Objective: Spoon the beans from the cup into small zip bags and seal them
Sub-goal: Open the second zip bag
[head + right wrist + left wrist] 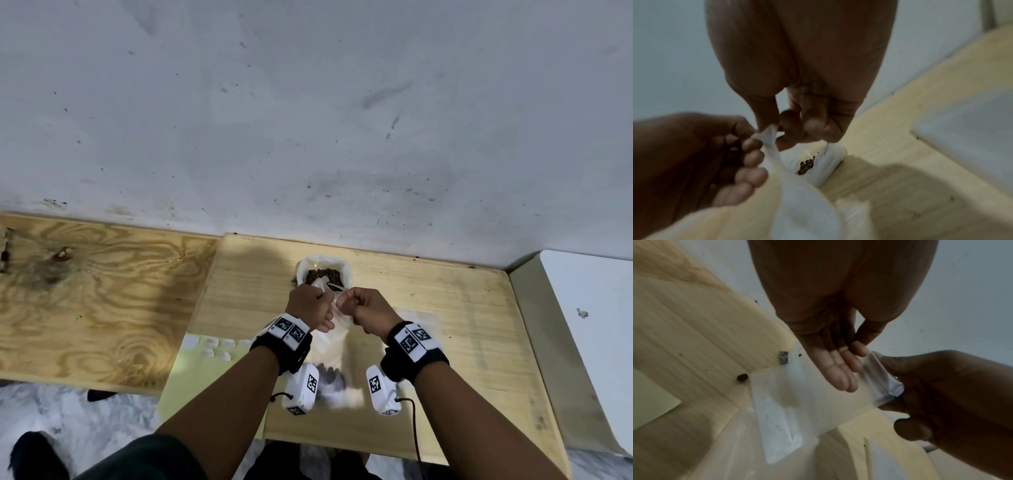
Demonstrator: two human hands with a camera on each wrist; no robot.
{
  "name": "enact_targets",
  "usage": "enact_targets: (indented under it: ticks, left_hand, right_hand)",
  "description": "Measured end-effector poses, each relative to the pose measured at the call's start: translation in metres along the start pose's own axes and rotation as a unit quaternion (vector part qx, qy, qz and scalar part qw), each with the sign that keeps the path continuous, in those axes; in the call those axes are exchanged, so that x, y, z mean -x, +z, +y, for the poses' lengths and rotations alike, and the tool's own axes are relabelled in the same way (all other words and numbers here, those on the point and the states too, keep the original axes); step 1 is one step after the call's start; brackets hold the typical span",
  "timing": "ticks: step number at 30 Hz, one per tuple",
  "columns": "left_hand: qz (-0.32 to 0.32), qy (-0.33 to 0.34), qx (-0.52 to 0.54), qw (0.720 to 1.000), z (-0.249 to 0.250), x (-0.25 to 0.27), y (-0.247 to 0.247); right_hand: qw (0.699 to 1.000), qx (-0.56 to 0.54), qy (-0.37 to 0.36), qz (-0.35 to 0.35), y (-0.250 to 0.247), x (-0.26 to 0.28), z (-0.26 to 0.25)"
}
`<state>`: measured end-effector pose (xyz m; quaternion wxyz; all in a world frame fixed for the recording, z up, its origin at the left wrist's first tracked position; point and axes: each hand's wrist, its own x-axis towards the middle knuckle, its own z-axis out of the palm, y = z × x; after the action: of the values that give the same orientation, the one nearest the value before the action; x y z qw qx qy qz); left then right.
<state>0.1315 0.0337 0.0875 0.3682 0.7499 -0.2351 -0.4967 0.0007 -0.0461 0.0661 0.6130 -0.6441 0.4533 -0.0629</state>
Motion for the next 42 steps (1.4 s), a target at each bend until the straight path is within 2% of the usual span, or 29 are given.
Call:
enact_targets:
  ticks: [3,6,7,9,10,12,16,19,25,27,30,33,37,42]
  left_hand:
    - [-0.002,0.011,-0.096,0.995,0.004,0.000,-0.001]
    - [-0.054,-0.023,-0.155,0.986,0.011,0.002,0.001]
    - [-0.058,-0.011,-0.167,0.984,0.012,0.002,0.002]
    - [-0.007,0.095,-0.201,0.975,0.008,-0.003,0.002]
    - [0.033,0.151,-0.229,0.961,0.005,-0.004,0.001]
    - [0.074,0.200,-0.258,0.942,-0.002,-0.003,-0.001]
    - [0.069,0.218,-0.346,0.910,-0.016,-0.005,0.001]
    - [0.071,0.243,-0.341,0.905,-0.023,-0.005,0.001]
    - [0.051,0.294,-0.348,0.889,-0.031,-0.002,-0.002]
    - [0.041,0.305,-0.353,0.883,-0.031,-0.001,-0.005]
    - [0.048,0.315,-0.365,0.875,-0.029,-0.001,-0.007]
    - [0.055,0.319,-0.367,0.872,-0.028,-0.002,-0.007]
    - [0.061,0.318,-0.362,0.874,-0.030,-0.004,-0.007]
    - [0.064,0.269,-0.307,0.911,-0.034,-0.008,-0.012]
  right_hand:
    - [0.994,0.081,-0.035,0.067,-0.001,-0.005,0.002]
    - [0.979,0.140,-0.034,0.145,-0.002,-0.007,0.003]
    - [0.977,0.140,-0.034,0.155,-0.003,-0.008,0.002]
    - [0.980,0.131,-0.045,0.146,-0.003,-0.007,0.004]
    - [0.981,0.128,-0.057,0.136,-0.004,-0.007,0.005]
    - [0.983,0.104,-0.081,0.124,-0.007,-0.005,0.005]
    - [0.992,0.028,-0.078,0.090,-0.010,0.000,-0.002]
    - [0.997,-0.003,-0.051,0.056,-0.011,0.004,-0.006]
    - [1.000,0.008,-0.004,-0.021,-0.011,0.003,-0.003]
    - [0.999,0.018,-0.033,-0.022,-0.010,0.002,-0.003]
    - [0.990,0.084,-0.102,0.038,-0.006,-0.004,0.000]
    - [0.985,0.109,-0.118,0.064,0.001,-0.009,0.000]
    - [0.987,0.108,-0.109,0.053,0.001,-0.012,0.001]
    - [0.988,0.125,-0.079,0.036,-0.004,-0.020,0.009]
